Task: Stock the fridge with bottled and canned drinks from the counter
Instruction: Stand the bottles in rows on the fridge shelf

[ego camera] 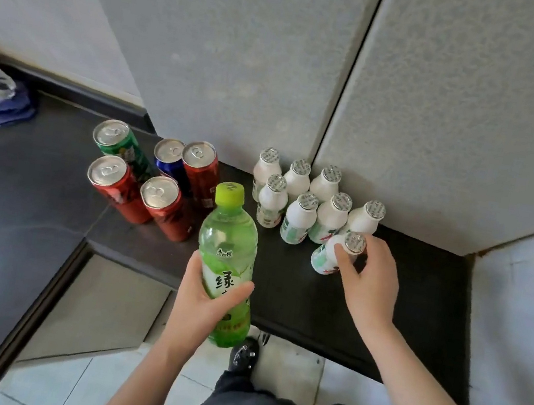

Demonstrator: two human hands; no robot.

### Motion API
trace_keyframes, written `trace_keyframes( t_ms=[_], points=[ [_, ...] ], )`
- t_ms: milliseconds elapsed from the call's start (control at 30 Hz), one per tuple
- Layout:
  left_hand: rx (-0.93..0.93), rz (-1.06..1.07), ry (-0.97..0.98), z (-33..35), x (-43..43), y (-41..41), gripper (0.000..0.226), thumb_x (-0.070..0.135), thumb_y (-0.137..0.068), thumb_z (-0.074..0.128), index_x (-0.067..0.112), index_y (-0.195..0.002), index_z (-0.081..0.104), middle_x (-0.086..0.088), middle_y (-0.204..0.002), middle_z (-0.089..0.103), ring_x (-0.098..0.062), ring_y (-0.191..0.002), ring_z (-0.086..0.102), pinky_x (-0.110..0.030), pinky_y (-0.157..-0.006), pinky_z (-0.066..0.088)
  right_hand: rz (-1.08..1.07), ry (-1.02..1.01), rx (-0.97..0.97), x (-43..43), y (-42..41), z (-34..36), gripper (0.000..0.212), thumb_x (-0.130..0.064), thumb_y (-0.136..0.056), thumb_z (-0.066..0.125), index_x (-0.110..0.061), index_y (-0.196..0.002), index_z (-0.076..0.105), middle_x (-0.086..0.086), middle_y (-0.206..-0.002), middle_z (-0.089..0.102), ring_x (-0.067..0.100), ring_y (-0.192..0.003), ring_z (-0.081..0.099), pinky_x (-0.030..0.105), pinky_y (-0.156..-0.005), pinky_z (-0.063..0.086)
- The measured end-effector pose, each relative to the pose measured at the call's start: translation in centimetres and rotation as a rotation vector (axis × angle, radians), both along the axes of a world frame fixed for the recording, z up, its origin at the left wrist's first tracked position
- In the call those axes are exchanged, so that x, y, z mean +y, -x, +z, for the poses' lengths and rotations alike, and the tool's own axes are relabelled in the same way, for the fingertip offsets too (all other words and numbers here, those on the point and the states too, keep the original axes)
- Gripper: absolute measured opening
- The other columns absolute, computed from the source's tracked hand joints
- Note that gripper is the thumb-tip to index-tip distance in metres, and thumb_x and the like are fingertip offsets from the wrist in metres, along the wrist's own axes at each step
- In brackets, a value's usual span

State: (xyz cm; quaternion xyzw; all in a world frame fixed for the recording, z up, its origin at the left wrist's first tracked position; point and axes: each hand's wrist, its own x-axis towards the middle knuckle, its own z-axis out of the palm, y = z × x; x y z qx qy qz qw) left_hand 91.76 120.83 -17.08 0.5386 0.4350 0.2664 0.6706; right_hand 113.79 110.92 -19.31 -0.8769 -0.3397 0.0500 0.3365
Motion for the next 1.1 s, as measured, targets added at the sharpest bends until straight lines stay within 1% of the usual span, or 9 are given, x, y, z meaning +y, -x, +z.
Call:
trace_keyframes(
  t_ms=[167, 333, 433, 600, 700, 767, 867, 967, 1100],
  points=[
    [0.016, 0.086, 0.008, 0.1, -3.1, 1.7, 0.071, 0.039, -0.051, 0.081, 0.015, -0.112, 0.054, -0.006, -0.093, 0.071, -0.02, -0.086, 0.069, -0.024, -0.068, 0.055, 0.063, -0.188, 0.074, -1.9, 1.7, 1.2, 0.04, -0.049, -0.082, 0.054, -0.016, -0.104, 0.057, -0.012, -0.097, 0.051, 0.008, -0.09, 0.055, 0.032, -0.073, 0.053],
    [0.027, 0.236, 0.069, -0.2, -7.8, 4.5, 0.069, 0.042, -0.053, 0.079, 0.012, -0.112, 0.058, -0.006, -0.095, 0.072, -0.022, -0.089, 0.069, -0.025, -0.068, 0.054, 0.276, -0.327, 0.207, -3.1, 4.8, 1.5, 0.026, -0.052, -0.082, 0.054, -0.033, -0.099, 0.049, -0.023, -0.097, 0.051, -0.002, -0.093, 0.057, 0.024, -0.069, 0.053],
    [0.061, 0.357, 0.093, -0.6, -11.2, 6.8, 0.062, 0.04, -0.057, 0.079, 0.015, -0.11, 0.059, -0.003, -0.094, 0.073, -0.018, -0.087, 0.07, -0.023, -0.067, 0.054, 0.391, -0.352, 0.282, -3.5, 7.1, 0.7, 0.024, -0.047, -0.084, 0.056, -0.032, -0.101, 0.051, -0.024, -0.099, 0.052, 0.0, -0.093, 0.058, 0.021, -0.068, 0.052],
    [0.122, 0.612, 0.159, -1.2, -16.6, 11.5, 0.051, 0.036, -0.067, 0.081, 0.016, -0.108, 0.059, -0.002, -0.092, 0.073, -0.016, -0.086, 0.07, -0.019, -0.064, 0.053, 0.579, -0.32, 0.433, -4.3, 12.1, -0.3, 0.025, -0.042, -0.084, 0.063, -0.023, -0.098, 0.055, -0.014, -0.097, 0.055, 0.007, -0.089, 0.059, 0.028, -0.071, 0.054],
    [0.12, 0.745, 0.177, -1.4, -19.2, 14.3, 0.052, 0.034, -0.065, 0.078, 0.012, -0.108, 0.06, -0.005, -0.092, 0.073, -0.019, -0.086, 0.07, -0.021, -0.064, 0.054, 0.693, -0.267, 0.444, -4.7, 15.1, -0.6, 0.028, -0.05, -0.082, 0.062, -0.025, -0.094, 0.055, -0.014, -0.092, 0.055, 0.004, -0.086, 0.057, 0.016, -0.07, 0.048],
    [0.12, 0.814, 0.177, -1.5, -20.7, 16.4, 0.054, 0.029, -0.065, 0.084, 0.008, -0.109, 0.06, -0.008, -0.093, 0.073, -0.021, -0.086, 0.07, -0.023, -0.064, 0.054, 0.76, -0.215, 0.436, -4.8, 17.3, -0.6, 0.031, -0.055, -0.081, 0.062, -0.027, -0.091, 0.053, -0.013, -0.09, 0.055, 0.002, -0.084, 0.055, 0.009, -0.066, 0.043],
    [0.111, 0.91, 0.174, -1.7, -22.7, 20.0, 0.049, 0.023, -0.068, 0.077, 0.005, -0.11, 0.059, -0.008, -0.093, 0.073, -0.018, -0.084, 0.071, -0.02, -0.063, 0.055, 0.86, -0.155, 0.456, -4.7, 21.3, -0.8, 0.024, -0.049, -0.081, 0.062, -0.03, -0.091, 0.054, -0.013, -0.09, 0.055, 0.003, -0.084, 0.056, 0.012, -0.065, 0.045],
    [0.103, 1.019, 0.156, -1.7, -25.0, 24.3, 0.052, 0.028, -0.066, 0.076, 0.008, -0.11, 0.059, -0.006, -0.095, 0.073, -0.018, -0.088, 0.07, -0.022, -0.066, 0.056, 0.97, -0.119, 0.438, -4.5, 26.5, -0.8, 0.023, -0.045, -0.081, 0.067, -0.028, -0.093, 0.055, -0.012, -0.091, 0.056, 0.002, -0.085, 0.056, 0.019, -0.068, 0.047],
    [0.083, 1.181, 0.139, -1.7, -28.7, 30.8, 0.049, 0.034, -0.065, 0.08, 0.017, -0.106, 0.061, 0.002, -0.093, 0.073, -0.011, -0.086, 0.07, -0.019, -0.064, 0.055, 1.137, -0.104, 0.443, -5.3, 35.1, 0.0, 0.028, -0.053, -0.079, 0.063, -0.03, -0.093, 0.056, -0.013, -0.093, 0.057, -0.002, -0.088, 0.054, 0.01, -0.07, 0.043]
  ],
)
